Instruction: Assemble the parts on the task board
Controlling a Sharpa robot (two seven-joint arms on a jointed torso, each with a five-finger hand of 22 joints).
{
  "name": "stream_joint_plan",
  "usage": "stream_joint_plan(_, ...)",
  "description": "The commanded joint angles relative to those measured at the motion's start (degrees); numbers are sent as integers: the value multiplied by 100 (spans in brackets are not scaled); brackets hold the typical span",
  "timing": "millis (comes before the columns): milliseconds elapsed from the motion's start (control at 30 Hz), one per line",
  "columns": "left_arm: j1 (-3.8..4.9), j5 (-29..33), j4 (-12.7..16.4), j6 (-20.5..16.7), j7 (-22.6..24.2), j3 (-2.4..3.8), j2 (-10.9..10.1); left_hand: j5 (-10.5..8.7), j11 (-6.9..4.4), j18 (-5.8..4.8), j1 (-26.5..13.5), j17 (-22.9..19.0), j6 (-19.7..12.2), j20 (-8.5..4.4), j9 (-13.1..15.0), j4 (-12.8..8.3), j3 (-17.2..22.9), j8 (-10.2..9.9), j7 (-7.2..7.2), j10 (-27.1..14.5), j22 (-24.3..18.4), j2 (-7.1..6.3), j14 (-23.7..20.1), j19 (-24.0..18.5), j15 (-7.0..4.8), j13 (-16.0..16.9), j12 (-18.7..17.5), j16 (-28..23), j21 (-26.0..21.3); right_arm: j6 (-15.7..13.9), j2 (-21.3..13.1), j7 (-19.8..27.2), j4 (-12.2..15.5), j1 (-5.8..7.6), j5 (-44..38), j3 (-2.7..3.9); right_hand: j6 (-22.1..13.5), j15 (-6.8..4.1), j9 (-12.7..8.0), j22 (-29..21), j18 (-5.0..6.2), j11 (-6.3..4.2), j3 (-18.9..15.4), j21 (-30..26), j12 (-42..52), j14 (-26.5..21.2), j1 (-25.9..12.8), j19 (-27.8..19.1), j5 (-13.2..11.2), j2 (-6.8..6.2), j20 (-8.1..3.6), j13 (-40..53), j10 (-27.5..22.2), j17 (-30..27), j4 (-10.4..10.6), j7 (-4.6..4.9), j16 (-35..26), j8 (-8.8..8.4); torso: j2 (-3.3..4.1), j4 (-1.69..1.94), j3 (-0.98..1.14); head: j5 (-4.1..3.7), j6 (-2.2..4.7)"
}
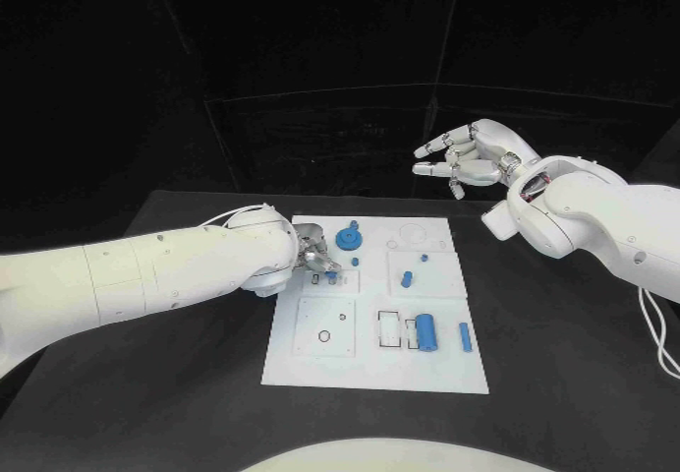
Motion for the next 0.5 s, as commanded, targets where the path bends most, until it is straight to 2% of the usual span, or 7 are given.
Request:
stream_joint_plan(33,2,-2,20,177,-74,-3,-27,27,-3,-109,59,1509,17,-23,6,-801,843,30,-39,23,5,22,586,88,-30,6,36,18,31,6,1,8,-9,13,-4,4,-11,-6,-2,-9,115,7,-44,-39,-31,280,-4,-20,17,37,-4,-9,-24,104,12,-27,-20,35,-2,6,3,-7,-10)
stream_joint_plan(300,2,41,28,308,-106,-3,-38,27,-4,-110,59,1509,18,-24,7,-805,849,32,-40,24,11,18,586,90,-30,6,37,18,34,14,19,9,-19,13,-4,4,-11,-6,-2,-9,115,7,-44,-39,-31,280,-4,-20,17,37,-4,-9,-24,104,12,-27,-20,35,-2,-2,-1,-4,-23)
stream_joint_plan(500,2,52,23,367,-106,-3,-30,27,-4,-110,59,1509,18,-24,7,-805,849,32,-40,24,11,18,586,90,-30,6,37,18,34,21,27,10,-23,13,-4,4,-11,-6,-2,-9,115,7,-44,-39,-31,280,-4,-20,17,37,-4,-9,-24,104,12,-27,-20,35,-2,-1,3,2,-39)
